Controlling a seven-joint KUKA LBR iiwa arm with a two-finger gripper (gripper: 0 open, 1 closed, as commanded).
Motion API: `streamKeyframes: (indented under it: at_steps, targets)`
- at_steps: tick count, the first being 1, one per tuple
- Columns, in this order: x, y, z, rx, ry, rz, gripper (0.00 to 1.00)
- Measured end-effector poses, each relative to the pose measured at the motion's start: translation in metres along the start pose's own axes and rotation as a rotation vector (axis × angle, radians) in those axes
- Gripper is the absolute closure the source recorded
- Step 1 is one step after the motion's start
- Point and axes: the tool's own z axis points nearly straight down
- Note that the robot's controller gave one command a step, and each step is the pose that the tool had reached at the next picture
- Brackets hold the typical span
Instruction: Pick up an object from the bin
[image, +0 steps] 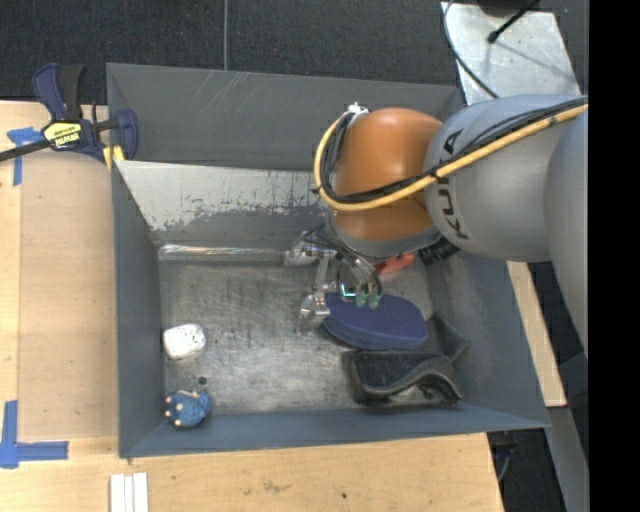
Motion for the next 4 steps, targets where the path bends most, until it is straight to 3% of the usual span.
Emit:
streamKeyframes:
  at_steps: [1, 2, 3, 4]
  targets:
    - [0.005, -0.079, 0.058, 0.003, -0.001, -0.098, 0.00]
    - [0.024, -0.139, 0.060, -0.004, -0.057, -0.329, 0.00]
    - [-0.023, -0.227, 0.067, -0.007, -0.010, -0.658, 0.00]
    - [-0.023, -0.228, 0.067, -0.003, -0.012, -0.659, 1.00]
